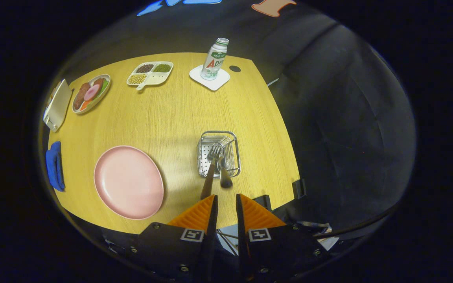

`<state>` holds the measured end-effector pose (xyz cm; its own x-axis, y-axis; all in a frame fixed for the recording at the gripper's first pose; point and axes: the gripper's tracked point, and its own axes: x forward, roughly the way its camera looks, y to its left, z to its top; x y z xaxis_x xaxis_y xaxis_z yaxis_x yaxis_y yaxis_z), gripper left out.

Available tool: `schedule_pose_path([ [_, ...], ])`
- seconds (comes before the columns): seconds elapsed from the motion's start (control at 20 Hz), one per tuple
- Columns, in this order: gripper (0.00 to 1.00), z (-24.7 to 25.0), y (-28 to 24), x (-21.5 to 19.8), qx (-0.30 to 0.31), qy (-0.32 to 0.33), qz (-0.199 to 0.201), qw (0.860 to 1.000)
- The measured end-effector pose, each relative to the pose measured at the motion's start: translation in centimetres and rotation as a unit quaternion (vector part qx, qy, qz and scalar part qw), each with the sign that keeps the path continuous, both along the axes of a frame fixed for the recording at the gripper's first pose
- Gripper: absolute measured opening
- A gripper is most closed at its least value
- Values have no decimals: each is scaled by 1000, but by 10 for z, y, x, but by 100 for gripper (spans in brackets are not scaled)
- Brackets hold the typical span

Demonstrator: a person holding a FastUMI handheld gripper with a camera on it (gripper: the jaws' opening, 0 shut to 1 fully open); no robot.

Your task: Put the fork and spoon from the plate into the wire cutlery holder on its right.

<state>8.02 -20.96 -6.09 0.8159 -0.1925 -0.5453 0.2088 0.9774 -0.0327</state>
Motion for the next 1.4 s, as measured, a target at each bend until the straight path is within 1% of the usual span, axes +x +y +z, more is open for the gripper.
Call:
schedule_pose_path([
  [0.1,28,6,1,2,2,-10,1,1000],
  [0.65,28,20,11,4,5,-33,4,999],
  [1.0,28,44,16,8,17,-107,9,994],
  [1.1,28,61,15,8,13,-151,2,988],
  [1.2,28,85,12,0,15,-208,-7,978],
  [1.3,28,118,9,-11,13,-281,-17,959],
  [1.4,28,152,-2,-33,0,-353,-44,934],
])
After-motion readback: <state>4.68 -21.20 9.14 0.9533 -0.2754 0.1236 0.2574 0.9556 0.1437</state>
